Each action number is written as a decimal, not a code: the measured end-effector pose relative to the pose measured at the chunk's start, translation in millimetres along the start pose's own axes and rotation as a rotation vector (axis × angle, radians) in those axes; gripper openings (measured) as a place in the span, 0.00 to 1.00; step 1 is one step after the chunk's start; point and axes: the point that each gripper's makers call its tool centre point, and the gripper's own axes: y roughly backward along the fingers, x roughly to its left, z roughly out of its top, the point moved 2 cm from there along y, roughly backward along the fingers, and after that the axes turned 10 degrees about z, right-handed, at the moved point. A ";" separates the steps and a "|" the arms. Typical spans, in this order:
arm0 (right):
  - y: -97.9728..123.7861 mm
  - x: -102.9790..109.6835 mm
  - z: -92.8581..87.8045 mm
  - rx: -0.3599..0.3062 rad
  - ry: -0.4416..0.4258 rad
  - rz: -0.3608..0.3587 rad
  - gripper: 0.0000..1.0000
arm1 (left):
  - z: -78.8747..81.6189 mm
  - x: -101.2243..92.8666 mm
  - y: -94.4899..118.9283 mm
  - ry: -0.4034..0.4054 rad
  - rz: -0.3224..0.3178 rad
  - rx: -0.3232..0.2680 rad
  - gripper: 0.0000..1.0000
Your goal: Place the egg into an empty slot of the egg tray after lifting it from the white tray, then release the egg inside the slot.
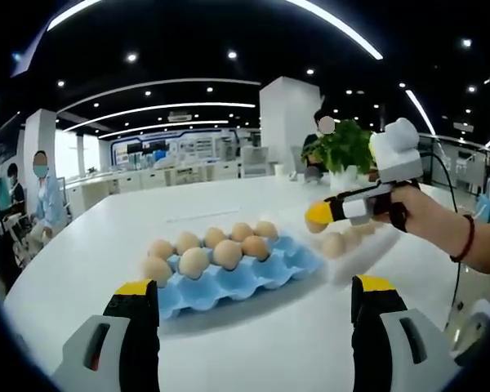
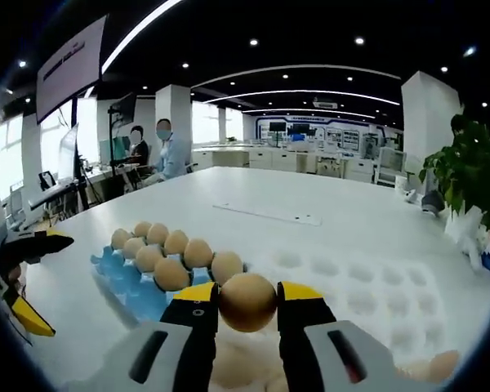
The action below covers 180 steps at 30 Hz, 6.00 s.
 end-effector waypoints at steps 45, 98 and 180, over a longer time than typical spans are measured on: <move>-58.2 34.3 -18.9 0.089 0.083 0.020 0.29 | -5.8 8.0 -0.7 0.011 0.004 0.018 1.00; 10.5 18.6 -18.5 0.067 0.078 0.083 0.48 | -3.5 -3.8 4.7 0.020 -0.002 0.015 1.00; 32.1 22.6 -57.3 -0.133 -0.048 -0.229 0.31 | -12.3 -2.9 9.8 0.024 -0.001 0.022 1.00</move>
